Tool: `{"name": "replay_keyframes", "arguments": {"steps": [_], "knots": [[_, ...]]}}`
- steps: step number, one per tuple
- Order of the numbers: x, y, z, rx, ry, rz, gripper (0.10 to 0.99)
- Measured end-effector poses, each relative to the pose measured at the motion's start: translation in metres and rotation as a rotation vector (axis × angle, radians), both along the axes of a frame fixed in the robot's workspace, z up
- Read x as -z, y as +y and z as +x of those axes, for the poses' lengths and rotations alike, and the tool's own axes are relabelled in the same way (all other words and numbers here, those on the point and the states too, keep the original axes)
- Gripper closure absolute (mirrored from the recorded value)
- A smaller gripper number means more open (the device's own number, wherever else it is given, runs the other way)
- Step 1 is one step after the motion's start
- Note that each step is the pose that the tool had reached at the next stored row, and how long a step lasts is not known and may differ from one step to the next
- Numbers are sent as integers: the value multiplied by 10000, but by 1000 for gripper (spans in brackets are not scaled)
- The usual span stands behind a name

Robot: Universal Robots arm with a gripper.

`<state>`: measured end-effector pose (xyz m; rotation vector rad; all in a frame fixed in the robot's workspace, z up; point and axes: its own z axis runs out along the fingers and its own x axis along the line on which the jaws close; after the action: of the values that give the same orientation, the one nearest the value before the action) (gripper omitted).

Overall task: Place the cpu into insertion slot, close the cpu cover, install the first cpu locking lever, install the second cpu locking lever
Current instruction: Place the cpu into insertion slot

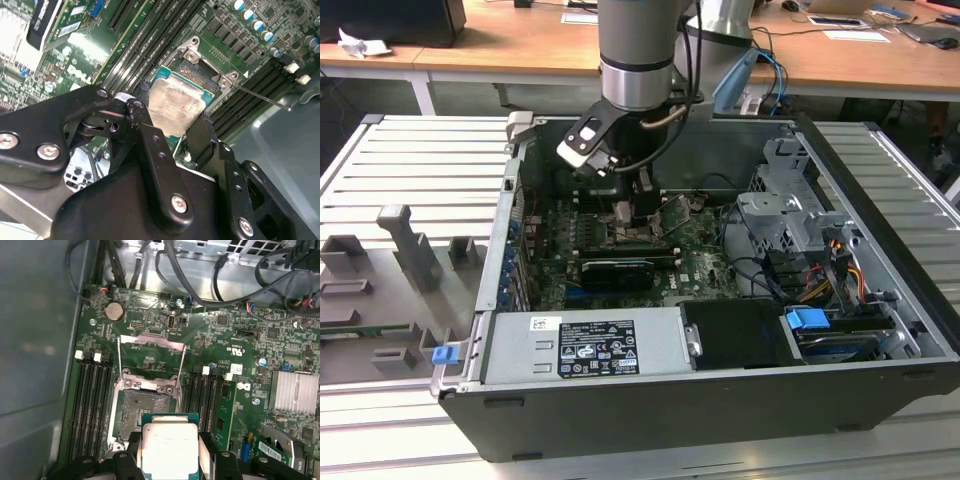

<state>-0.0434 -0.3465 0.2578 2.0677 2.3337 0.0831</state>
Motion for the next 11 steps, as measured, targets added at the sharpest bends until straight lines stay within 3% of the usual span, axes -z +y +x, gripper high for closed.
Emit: {"name": "replay_keyframes", "arguments": {"steps": [3,6,11], "knots": [[59,12,0,68,11,-27,549],[104,64,4,67,66,-28,549],[153,75,5,233,74,-29,549]]}}
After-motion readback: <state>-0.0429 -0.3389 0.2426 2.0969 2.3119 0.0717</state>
